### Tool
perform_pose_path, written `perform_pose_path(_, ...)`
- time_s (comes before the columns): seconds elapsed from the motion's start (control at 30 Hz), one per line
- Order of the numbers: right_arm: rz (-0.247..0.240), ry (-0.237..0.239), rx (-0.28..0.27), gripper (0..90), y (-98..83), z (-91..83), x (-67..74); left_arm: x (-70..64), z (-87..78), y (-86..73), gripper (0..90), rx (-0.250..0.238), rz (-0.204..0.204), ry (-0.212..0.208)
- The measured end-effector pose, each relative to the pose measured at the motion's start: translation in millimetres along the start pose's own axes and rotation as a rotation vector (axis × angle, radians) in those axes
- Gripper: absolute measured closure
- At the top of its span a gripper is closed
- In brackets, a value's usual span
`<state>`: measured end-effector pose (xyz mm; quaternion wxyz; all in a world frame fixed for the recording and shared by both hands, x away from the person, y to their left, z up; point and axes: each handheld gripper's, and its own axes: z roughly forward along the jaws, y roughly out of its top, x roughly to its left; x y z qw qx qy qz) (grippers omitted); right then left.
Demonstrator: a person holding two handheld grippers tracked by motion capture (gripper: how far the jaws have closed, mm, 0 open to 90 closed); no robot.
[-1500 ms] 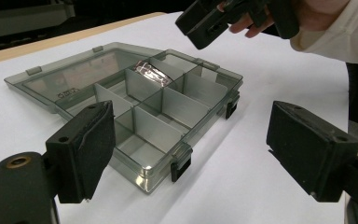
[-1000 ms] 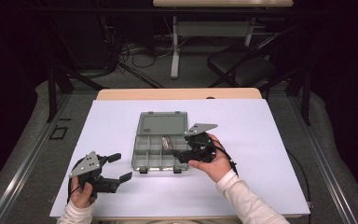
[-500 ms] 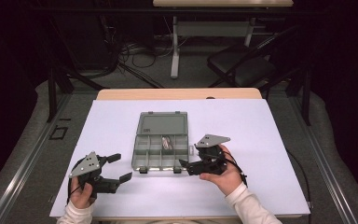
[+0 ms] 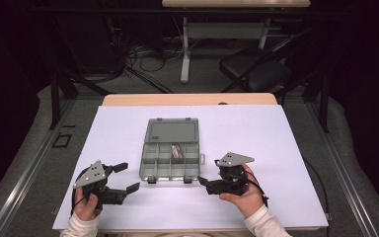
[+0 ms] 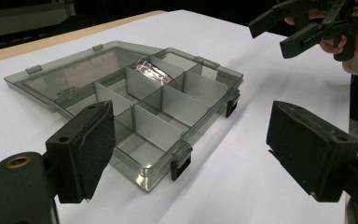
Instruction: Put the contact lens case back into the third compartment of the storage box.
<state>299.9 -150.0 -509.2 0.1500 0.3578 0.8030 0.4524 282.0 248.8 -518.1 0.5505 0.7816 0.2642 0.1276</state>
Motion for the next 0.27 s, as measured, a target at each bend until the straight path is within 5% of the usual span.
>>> perform_pose_path(0.27,0.004,0.002,-0.003,14.6,-3.7,-0.5,-1.7,0.5,0.3,-0.1,16.0,0.002,-0.002,0.0)
